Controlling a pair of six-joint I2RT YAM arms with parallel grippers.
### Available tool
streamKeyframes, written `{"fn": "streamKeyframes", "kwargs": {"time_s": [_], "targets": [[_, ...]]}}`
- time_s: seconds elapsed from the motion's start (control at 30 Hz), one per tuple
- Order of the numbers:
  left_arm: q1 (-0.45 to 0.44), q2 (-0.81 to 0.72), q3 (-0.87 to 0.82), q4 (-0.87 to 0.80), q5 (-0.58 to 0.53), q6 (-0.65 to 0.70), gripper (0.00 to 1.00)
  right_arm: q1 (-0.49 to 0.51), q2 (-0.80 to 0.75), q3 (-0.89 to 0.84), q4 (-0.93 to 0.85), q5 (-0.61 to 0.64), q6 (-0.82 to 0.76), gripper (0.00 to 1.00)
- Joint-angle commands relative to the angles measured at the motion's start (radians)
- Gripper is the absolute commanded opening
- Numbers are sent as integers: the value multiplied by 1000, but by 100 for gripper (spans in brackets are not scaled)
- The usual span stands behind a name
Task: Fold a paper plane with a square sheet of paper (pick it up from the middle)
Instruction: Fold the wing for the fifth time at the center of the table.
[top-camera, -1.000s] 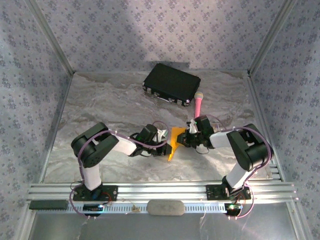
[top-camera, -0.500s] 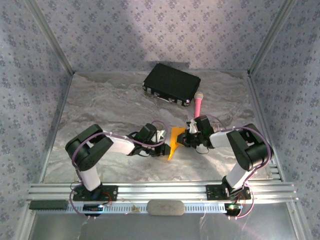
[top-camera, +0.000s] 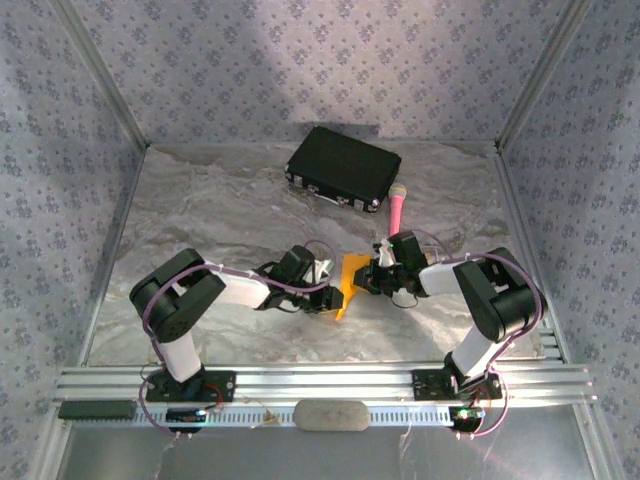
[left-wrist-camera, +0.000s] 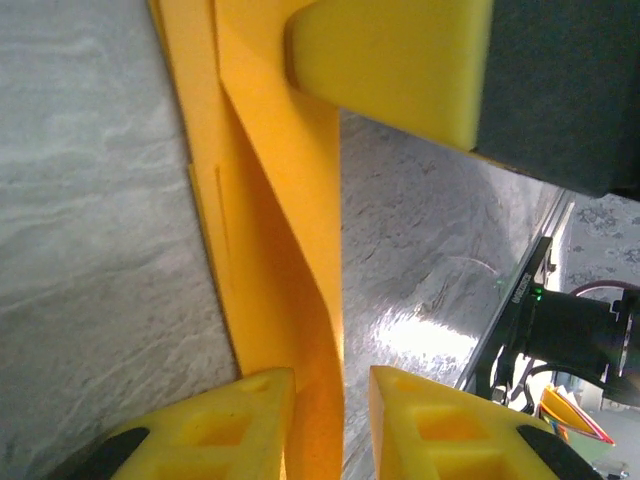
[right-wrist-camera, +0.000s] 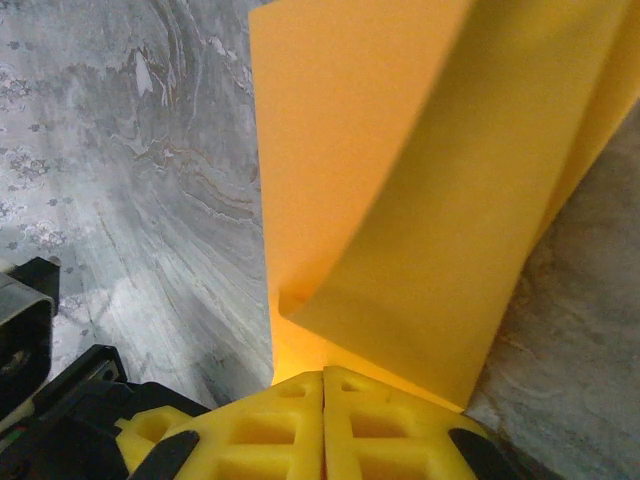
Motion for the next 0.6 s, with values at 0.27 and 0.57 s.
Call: {"fn": "streamKeyframes", "kwargs": {"time_s": [0.27,0.57], "targets": [[4,40,41,26,23,-18,14,10,19,-9,-101,81,-25,8],[4,59,3,20,43,-32,0,10,18,-12,-103,86,-24,8]]}}
